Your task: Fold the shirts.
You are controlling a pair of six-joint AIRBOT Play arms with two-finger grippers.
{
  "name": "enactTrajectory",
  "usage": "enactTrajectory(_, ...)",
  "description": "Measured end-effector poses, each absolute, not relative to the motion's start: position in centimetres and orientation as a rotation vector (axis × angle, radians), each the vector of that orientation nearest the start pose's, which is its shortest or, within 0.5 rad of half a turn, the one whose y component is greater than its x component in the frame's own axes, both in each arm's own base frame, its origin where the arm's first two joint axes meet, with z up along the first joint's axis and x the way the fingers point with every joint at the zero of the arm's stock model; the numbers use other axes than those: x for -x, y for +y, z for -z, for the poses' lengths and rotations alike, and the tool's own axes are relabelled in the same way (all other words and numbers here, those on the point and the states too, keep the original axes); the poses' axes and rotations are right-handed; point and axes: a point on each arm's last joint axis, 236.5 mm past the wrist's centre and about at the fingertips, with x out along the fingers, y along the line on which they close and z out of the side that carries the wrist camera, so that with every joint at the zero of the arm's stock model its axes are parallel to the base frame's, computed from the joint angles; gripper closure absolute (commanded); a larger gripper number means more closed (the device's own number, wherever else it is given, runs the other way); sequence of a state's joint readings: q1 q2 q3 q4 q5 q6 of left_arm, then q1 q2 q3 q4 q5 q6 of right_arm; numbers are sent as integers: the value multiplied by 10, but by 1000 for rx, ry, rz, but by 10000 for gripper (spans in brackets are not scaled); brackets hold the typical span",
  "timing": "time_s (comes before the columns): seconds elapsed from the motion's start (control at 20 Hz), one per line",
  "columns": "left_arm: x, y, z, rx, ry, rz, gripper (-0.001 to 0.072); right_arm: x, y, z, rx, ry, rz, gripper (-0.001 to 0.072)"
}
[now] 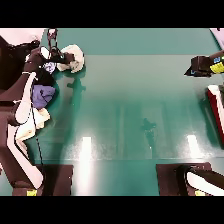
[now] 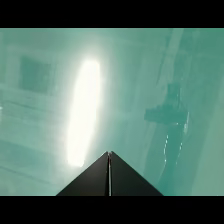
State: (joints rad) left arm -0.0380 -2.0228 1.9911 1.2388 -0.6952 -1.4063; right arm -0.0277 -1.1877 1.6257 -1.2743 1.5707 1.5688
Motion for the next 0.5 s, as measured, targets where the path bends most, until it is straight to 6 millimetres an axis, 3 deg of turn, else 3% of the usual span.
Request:
enactTrajectory(0.1, -665, -85, -60, 182, 675, 243, 686, -365, 59, -192, -183, 1097, -238, 693)
enactTrajectory(0.25, -647, -107, -160, 181, 534, 342, 686, -373, 58, -211, -185, 996, -231, 693)
enactTrajectory(0.4, -596, -141, -268, 128, 385, 494, 686, -380, 57, -246, -187, 842, -224, 693)
enactTrajectory(0.5, -546, -171, -324, 89, 319, 617, 686, -381, 56, -273, -188, 730, -219, 693)
